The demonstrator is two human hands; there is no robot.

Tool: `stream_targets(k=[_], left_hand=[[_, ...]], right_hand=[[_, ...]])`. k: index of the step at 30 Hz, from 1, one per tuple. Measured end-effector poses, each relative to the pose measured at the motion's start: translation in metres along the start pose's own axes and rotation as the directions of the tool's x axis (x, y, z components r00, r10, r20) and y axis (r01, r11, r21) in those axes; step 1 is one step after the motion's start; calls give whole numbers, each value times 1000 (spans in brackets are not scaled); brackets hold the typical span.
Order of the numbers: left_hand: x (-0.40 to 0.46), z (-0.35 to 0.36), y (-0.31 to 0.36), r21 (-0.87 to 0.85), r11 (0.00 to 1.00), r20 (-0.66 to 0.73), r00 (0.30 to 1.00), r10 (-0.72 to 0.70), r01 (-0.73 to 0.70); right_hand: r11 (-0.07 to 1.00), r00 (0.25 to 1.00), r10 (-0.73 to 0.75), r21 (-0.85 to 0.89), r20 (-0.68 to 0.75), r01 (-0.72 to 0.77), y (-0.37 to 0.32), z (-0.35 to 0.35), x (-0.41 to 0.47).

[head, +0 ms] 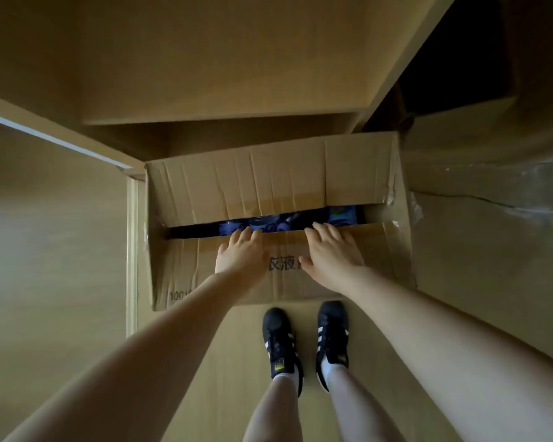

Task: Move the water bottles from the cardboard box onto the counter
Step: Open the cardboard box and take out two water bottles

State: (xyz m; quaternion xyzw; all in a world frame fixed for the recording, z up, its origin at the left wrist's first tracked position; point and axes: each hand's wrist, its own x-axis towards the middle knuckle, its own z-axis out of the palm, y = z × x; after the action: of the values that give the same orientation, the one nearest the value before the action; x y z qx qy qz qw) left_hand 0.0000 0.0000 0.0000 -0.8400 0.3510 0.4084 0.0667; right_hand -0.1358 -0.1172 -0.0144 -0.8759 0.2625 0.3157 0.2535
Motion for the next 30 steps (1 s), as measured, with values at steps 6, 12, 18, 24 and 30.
stream_targets(k=[6,12,18,24,30], left_hand=[[18,7,-1,131,991,10,1000,-25,23],[2,-21,3,276,959,-266,954,140,-64],[-69,-32,9,300,928,-287,907,309,-222],[-128,-18,10,315,905,-282,883,375,-284],[-169,21,6,266,910,-128,924,359,-317]], right_hand=[[998,997,16,-59,-75,-20,1,3,11],[979,901,-172,-169,-397,113,-4,-28,-10],[904,817,-405,-317,-410,288,-13,-59,-53],[930,896,-344,-236,-281,283,-37,-41,-110],[978,968,-200,100,155,186,-45,11,-156]])
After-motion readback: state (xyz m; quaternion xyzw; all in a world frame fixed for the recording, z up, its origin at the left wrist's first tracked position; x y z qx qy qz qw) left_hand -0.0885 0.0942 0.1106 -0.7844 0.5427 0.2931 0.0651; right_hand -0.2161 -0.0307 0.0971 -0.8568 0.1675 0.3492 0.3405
